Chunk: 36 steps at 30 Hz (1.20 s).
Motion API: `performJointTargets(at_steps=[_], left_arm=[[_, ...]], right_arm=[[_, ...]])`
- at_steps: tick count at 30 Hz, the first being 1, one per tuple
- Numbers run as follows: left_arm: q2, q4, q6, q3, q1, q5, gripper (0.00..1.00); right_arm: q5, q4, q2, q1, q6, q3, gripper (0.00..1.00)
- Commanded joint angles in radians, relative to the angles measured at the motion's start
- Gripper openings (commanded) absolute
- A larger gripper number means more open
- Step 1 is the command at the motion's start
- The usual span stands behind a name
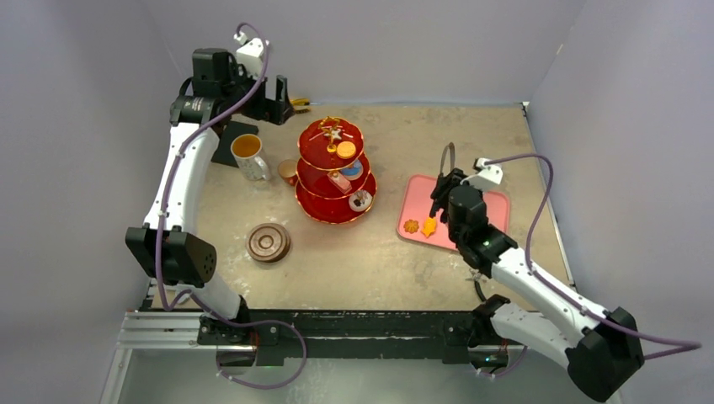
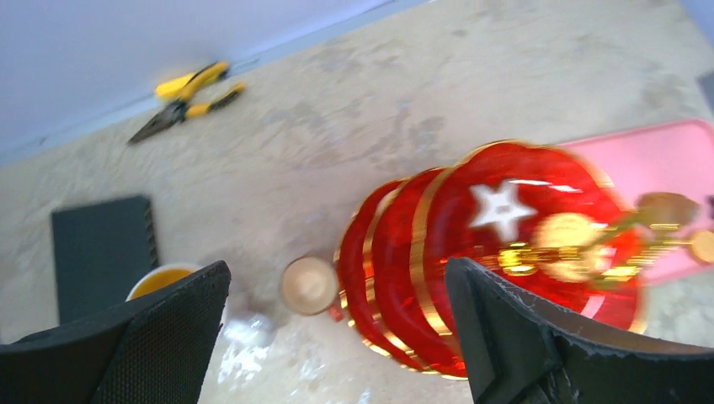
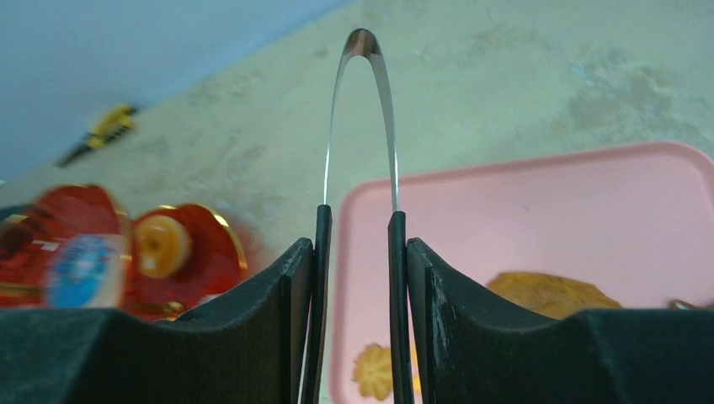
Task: Serve the afternoon tea
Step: Adjust the clamp.
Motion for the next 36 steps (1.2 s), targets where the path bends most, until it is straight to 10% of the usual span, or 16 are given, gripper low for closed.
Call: performJointTargets(at_steps=[1, 14, 36], left_arm=[[-0.017, -0.047, 0.064, 0.215, -0.191, 0.137, 0.99], [-0.041, 0.170, 0.091, 0.138, -0.673, 0.082, 0.99], [-0.111, 0.550, -0.440, -0.068, -0.678, 0.573, 0.75]], right_arm=[[-0.082, 0.211, -0.130, -0.001, -0.051, 0.038, 0.46], [-0.409, 0.648, -0.147, 0.000, 0.051, 0.127, 0.44], [-0.552, 0.888, -0.100, 0.001, 0.272, 0.140, 0.44]])
